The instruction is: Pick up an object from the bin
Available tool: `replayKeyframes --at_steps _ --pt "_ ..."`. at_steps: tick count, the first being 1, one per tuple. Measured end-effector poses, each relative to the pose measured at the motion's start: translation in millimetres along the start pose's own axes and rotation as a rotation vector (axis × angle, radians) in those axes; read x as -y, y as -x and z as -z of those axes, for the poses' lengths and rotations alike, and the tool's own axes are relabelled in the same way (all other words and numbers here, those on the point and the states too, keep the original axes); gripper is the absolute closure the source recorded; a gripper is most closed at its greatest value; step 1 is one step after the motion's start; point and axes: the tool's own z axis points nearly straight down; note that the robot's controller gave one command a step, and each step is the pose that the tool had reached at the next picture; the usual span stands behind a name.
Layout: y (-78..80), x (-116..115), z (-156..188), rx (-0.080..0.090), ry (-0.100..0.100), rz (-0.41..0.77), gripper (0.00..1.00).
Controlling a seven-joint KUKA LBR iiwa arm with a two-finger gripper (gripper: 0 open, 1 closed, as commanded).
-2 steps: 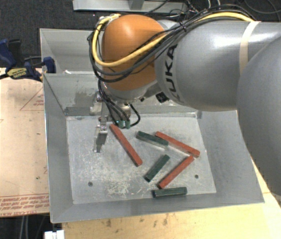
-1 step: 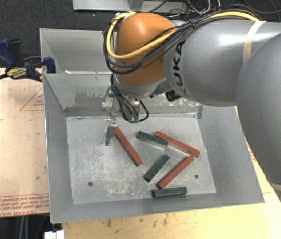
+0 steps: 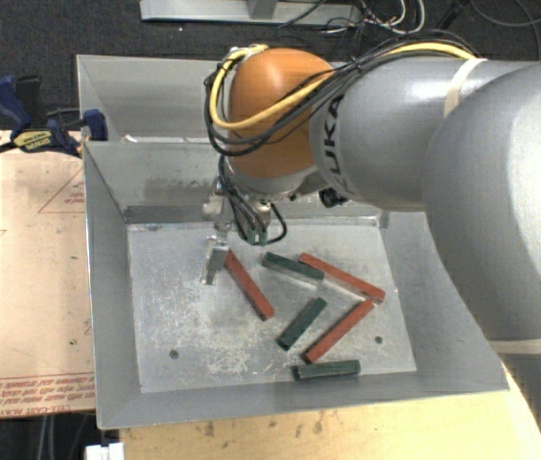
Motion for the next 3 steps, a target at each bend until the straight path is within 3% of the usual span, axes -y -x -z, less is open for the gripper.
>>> replayKeyframes --at_steps 1,2,3 --pt "-2.8 39 -22 -0.011 -0.003 0.002 0.00" --pt "-8.8 37 -60 0.005 0.003 -0.029 0.00" --pt "-3.7 37 -63 0.014 0.007 -0.030 1.00"
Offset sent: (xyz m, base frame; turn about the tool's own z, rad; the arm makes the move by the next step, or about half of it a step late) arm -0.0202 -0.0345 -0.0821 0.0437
